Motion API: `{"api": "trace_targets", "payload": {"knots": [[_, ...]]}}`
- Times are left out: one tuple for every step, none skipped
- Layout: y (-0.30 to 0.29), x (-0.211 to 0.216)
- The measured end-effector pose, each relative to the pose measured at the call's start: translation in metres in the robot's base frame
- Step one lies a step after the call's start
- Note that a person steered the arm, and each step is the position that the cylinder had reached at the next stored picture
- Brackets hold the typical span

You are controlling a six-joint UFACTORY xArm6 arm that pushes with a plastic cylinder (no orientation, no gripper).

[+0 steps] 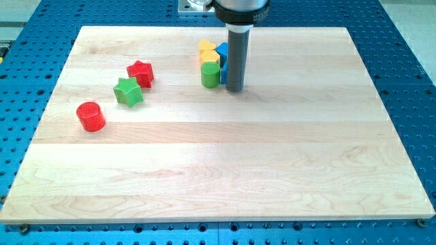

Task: Slightly move the red circle upwards

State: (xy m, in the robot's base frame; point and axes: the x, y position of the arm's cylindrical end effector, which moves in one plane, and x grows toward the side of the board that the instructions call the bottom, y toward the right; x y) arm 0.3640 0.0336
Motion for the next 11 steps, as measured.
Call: {"api": "trace_targets", "payload": {"knots": [[-0.001, -0.011], [0.020, 0.006], [0.021, 0.038], [-0.105, 0.084], [-0.148, 0.073], [-0.184, 0.106], [-0.220, 0.132], [-0.249, 0.135], [-0.249, 0.122], [-0.211, 0.095], [-0.186, 0.086]]}}
